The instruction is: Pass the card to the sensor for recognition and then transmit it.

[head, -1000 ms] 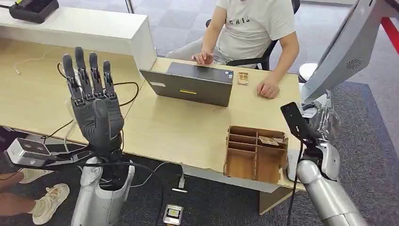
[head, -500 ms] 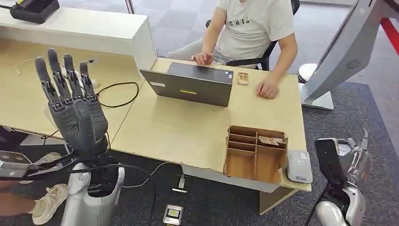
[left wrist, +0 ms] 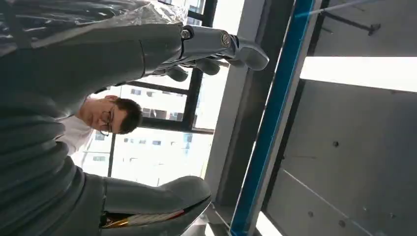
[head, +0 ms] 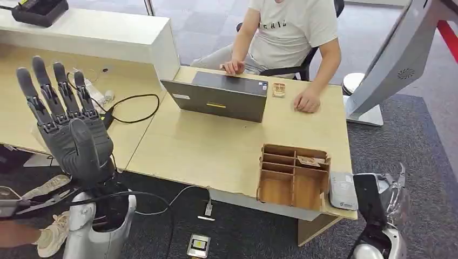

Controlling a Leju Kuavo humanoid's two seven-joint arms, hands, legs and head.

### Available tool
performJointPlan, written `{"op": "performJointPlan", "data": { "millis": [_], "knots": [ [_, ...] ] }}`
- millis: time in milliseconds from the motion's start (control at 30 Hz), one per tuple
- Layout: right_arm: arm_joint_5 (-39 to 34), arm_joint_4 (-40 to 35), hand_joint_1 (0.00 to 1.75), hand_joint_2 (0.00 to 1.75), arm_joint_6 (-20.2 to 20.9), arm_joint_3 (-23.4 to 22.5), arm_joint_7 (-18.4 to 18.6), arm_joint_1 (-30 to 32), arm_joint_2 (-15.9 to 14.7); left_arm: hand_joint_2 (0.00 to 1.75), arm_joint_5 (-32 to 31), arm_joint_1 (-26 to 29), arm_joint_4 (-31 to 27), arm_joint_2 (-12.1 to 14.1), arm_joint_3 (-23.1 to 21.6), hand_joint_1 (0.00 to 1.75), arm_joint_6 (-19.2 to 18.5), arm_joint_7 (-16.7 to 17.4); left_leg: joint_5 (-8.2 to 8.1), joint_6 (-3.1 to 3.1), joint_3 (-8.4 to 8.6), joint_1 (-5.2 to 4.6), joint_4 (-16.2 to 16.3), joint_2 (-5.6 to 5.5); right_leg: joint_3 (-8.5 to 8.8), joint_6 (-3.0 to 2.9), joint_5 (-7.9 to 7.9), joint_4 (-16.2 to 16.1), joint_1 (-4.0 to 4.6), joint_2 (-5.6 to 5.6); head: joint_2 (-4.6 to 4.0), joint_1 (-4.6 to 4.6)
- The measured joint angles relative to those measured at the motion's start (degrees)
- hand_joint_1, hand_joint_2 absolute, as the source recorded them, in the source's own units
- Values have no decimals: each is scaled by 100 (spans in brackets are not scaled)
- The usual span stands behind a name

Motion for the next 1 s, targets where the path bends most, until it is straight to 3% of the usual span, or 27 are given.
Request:
{"op": "performJointPlan", "data": {
  "millis": [233, 800, 1000],
  "knots": [
    [-72, 330, 175, 175, 144, 37, -70, -26, 142, 175, 11, 27, -68, 9, -2, 0, 17, 0, 0, 0, -1, 0, 0, -1, 0, 0, 0, 0, 0, 0, 0, 0],
    [-369, 1996, 175, 175, 133, 92, -247, -342, 365, 175, 79, 25, -96, 57, -17, 0, 26, 0, 0, 0, 3, 0, -1, 2, 0, 0, -1, 0, 0, 1, 0, 0],
    [-367, 2007, 175, 175, 133, 94, -249, -346, 367, 175, 81, 25, -96, 57, -17, 0, 26, 0, 0, 0, 3, 0, -1, 2, 0, 0, -1, 0, 0, 1, 0, 0]
  ]
}}
